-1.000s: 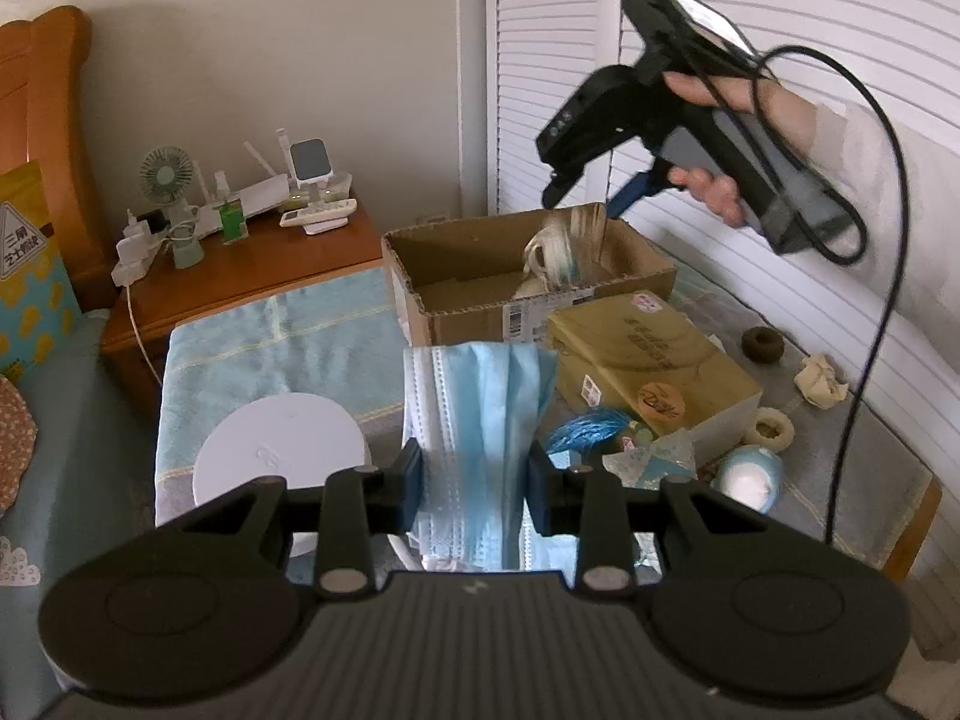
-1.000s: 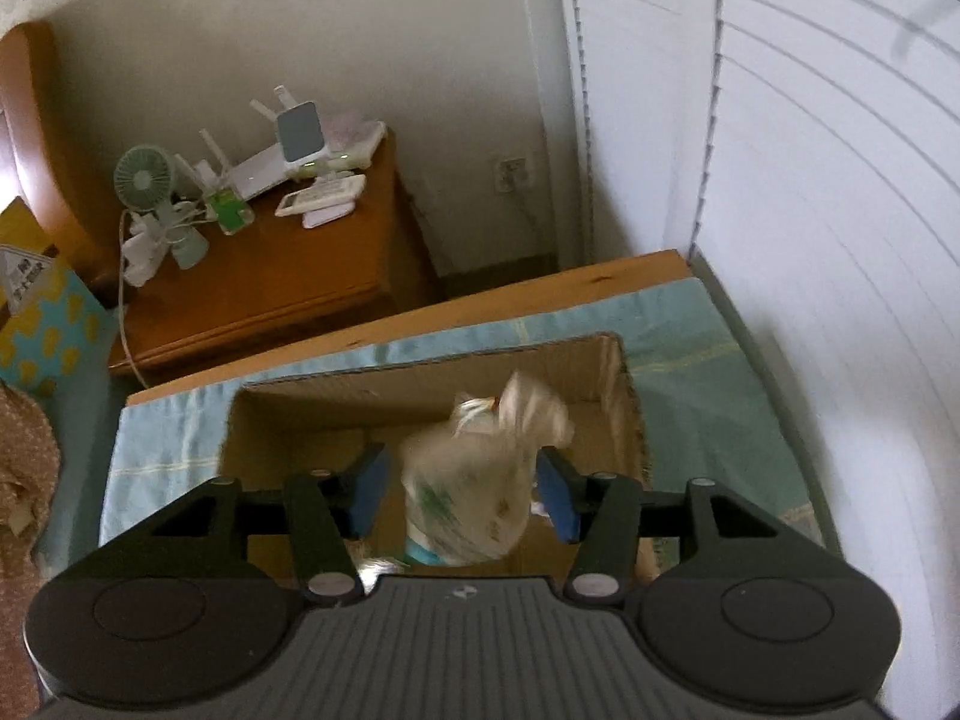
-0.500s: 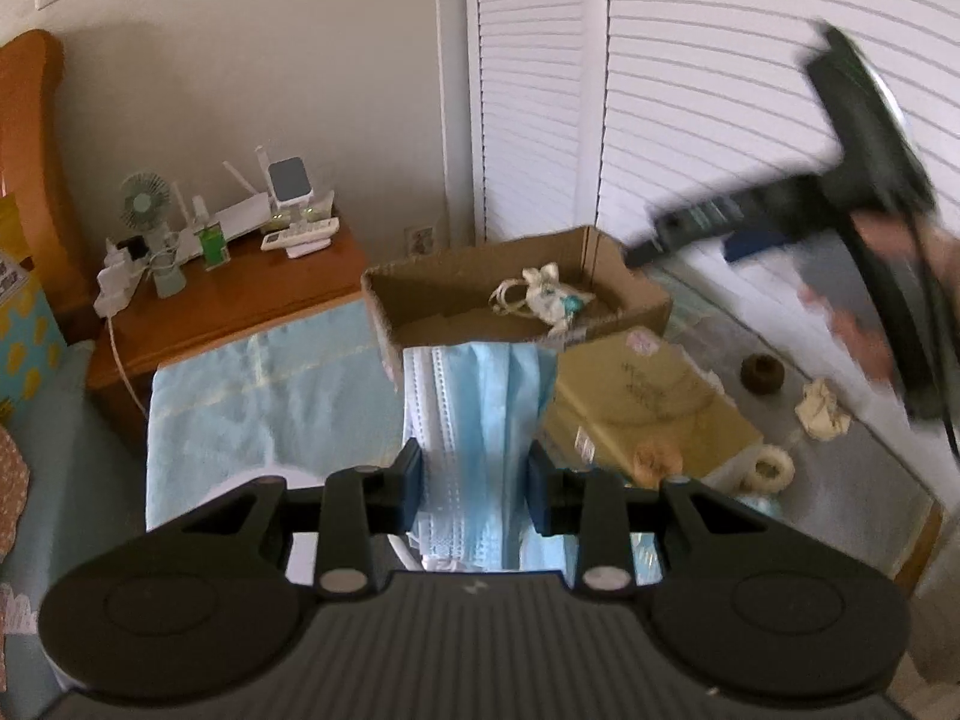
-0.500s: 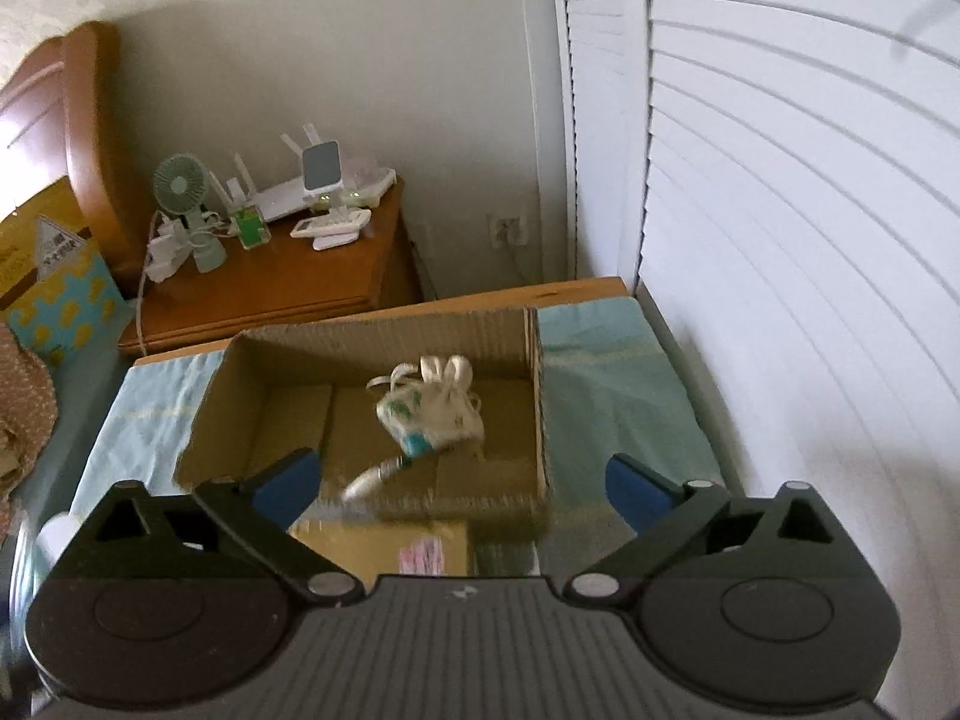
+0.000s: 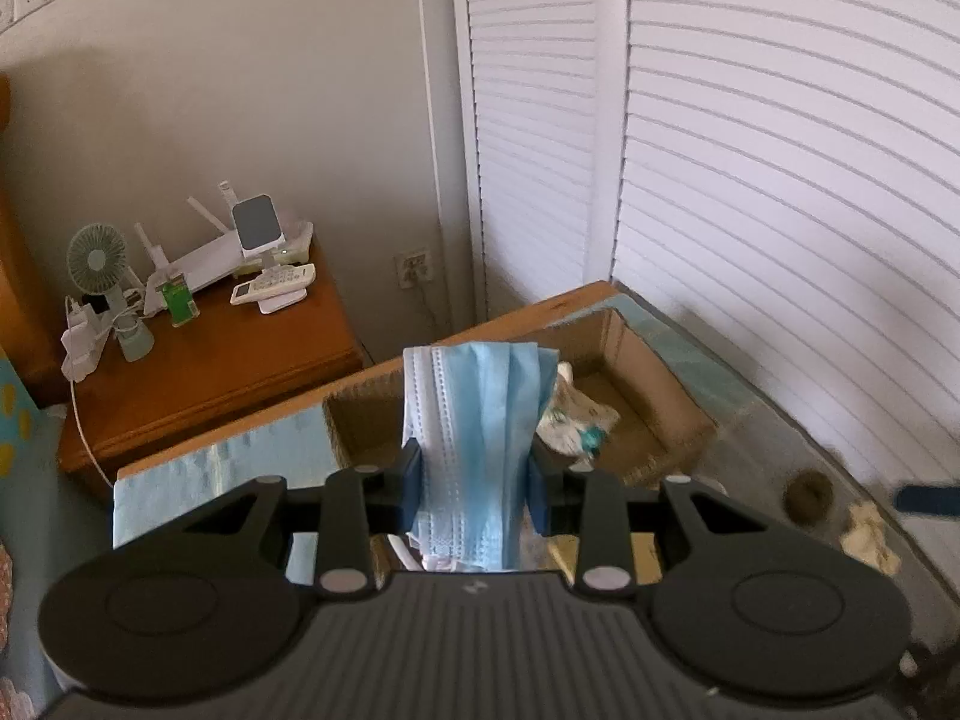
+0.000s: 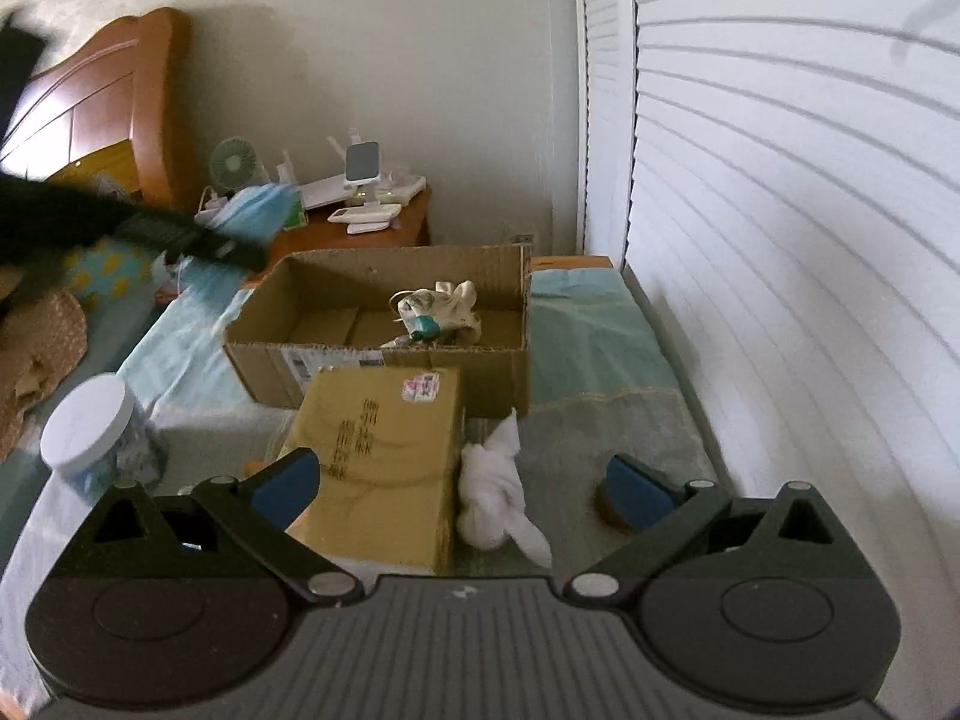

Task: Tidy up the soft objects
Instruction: 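Carry bag into cardboard box and open right tool while left tool carries masks, then lower blue masks into cardboard box and open left tool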

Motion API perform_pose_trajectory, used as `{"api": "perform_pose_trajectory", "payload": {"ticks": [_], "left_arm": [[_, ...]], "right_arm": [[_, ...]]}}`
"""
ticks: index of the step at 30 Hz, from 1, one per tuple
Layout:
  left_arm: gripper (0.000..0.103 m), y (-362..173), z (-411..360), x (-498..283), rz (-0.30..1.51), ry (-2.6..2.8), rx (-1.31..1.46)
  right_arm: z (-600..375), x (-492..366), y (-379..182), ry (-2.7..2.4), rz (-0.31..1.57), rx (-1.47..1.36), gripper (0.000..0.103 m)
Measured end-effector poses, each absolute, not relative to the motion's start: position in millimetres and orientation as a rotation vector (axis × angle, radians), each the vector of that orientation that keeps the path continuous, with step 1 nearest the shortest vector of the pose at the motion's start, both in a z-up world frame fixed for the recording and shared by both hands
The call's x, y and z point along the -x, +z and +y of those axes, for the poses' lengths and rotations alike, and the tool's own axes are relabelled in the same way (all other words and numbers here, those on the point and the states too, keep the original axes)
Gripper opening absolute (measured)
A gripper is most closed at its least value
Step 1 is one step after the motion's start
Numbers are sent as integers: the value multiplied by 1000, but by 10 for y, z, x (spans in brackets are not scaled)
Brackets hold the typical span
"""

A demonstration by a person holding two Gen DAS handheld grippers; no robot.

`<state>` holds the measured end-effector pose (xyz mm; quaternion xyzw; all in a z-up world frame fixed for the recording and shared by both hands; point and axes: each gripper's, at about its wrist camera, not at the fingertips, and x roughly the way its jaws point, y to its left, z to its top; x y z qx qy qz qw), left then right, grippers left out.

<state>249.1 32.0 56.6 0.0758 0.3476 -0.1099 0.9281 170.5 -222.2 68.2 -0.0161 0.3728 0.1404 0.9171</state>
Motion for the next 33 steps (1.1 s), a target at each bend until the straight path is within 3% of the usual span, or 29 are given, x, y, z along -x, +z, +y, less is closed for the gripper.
{"api": "perform_pose_trajectory", "payload": {"ticks": [8,10,12,14,33], "left_arm": [[33,410,221,-2941,753,-185,-170],[39,363,218,-3007,761,-180,-161],[70,327,215,-3038,773,-171,-156],[81,325,218,-2988,748,-144,-159],[92,454,341,-1777,708,-214,-111]], "right_arm": [[-2303,-1531,753,270,738,55,103],[-2308,-1502,745,273,731,65,103],[-2321,-1494,739,274,732,66,103],[-2341,-1493,731,278,736,64,103],[-2402,-1382,681,284,757,76,103]]}}
